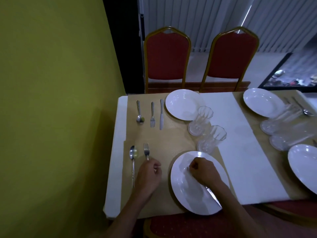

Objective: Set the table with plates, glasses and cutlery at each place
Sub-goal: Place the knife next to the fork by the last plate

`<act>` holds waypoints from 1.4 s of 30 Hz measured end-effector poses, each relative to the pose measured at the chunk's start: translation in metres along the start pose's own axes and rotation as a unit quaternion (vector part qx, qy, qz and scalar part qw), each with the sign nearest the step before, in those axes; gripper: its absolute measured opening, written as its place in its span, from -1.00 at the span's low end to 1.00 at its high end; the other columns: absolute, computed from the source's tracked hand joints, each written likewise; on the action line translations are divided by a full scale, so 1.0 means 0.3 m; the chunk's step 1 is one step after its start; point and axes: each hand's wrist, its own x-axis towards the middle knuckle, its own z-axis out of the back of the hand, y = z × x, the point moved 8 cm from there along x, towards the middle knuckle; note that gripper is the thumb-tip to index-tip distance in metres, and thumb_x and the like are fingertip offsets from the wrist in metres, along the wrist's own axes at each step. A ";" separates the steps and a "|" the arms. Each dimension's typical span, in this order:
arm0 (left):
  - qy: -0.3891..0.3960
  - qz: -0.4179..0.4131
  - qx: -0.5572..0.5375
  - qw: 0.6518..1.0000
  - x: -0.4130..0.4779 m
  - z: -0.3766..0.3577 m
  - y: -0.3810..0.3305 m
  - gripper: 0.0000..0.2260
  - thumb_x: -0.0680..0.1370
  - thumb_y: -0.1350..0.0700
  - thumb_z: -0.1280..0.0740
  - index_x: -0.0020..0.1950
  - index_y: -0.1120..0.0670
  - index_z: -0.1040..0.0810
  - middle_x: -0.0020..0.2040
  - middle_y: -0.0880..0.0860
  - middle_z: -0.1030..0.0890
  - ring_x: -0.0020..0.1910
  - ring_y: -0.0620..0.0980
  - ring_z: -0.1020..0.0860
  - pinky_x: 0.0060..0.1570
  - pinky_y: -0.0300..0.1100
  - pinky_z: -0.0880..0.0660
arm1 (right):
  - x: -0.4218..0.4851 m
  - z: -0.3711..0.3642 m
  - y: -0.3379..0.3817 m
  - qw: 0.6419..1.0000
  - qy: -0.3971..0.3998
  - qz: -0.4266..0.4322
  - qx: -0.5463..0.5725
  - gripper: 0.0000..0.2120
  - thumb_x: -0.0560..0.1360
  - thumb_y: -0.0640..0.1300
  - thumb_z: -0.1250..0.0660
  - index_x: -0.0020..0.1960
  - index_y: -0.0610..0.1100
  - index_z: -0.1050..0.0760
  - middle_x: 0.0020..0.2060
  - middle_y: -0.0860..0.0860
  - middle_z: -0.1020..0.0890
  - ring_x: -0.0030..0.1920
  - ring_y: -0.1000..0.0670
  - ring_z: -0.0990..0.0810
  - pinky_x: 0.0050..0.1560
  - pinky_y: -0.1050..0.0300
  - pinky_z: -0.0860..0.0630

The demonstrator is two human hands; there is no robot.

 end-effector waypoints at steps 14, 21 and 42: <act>0.049 -0.004 0.009 0.999 -0.026 -0.099 -0.087 -0.87 0.46 0.19 -0.32 -0.14 -0.03 -0.59 -0.16 -0.09 -0.62 -0.21 -0.24 -0.57 -0.15 -0.32 -0.50 | -0.091 -0.053 -0.160 0.993 0.070 -0.062 -0.068 -0.94 0.46 -0.12 -0.25 -0.09 0.00 -0.48 -0.05 0.01 -0.63 -0.01 -0.05 -0.60 -0.10 0.09 -0.51; 0.044 -0.092 0.053 0.993 -0.042 -0.074 -0.188 -0.77 0.56 0.14 -0.29 0.18 -0.04 -0.59 0.07 -0.07 -0.52 0.06 -0.15 -0.51 0.00 -0.33 -0.40 | -0.066 -0.010 -0.071 0.987 0.041 0.029 -0.152 -0.85 0.52 -0.06 -0.32 0.03 0.01 -0.64 -0.02 0.04 -0.67 0.00 -0.03 -0.64 -0.07 0.12 -0.56; 0.094 0.099 -0.149 0.979 -0.107 0.028 -0.064 -0.84 0.59 0.12 -0.32 -0.15 0.04 -0.66 -0.23 -0.02 -0.68 -0.25 -0.09 -0.60 -0.38 -0.39 -0.49 | -0.118 0.127 0.251 0.972 -0.166 0.154 0.068 -0.92 0.51 -0.13 -0.40 -0.01 0.01 -0.57 -0.04 0.10 -0.51 -0.18 0.06 -0.57 -0.18 0.16 -0.55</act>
